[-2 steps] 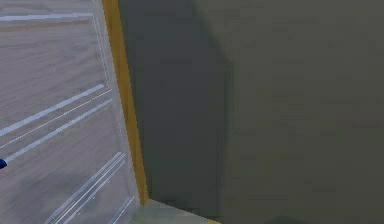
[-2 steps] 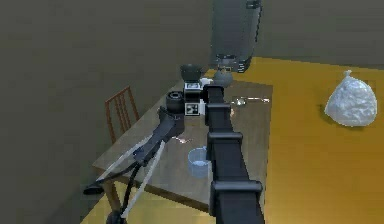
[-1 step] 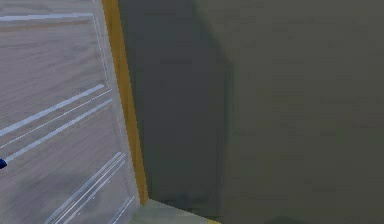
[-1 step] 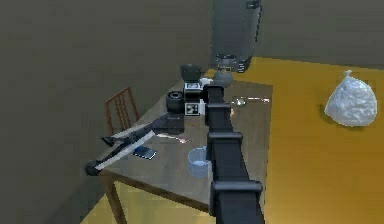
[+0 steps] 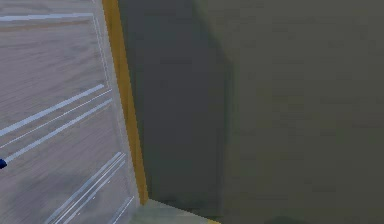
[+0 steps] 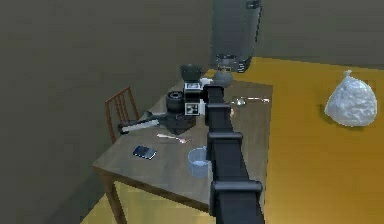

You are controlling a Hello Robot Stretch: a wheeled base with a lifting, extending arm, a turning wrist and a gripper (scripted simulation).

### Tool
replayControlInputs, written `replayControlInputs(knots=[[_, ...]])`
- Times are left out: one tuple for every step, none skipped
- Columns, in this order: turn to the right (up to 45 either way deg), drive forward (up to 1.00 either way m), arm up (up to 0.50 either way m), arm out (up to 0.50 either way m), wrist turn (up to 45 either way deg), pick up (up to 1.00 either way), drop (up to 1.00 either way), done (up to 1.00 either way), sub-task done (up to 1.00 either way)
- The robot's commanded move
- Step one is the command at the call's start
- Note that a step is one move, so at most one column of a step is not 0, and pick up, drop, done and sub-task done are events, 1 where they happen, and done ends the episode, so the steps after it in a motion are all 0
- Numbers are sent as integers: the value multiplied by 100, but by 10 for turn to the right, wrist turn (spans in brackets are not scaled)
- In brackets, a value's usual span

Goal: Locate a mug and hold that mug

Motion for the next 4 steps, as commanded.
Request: replayControlInputs(knots=[[0, 0, 0, 0, 450, 0, 0, 0, 0], [0, 0, 0, 0, 300, 0, 0, 0, 0], [0, 0, -30, 0, 0, 0, 0, 0, 0], [0, 0, 0, 0, 0, 100, 0, 0, 0]])
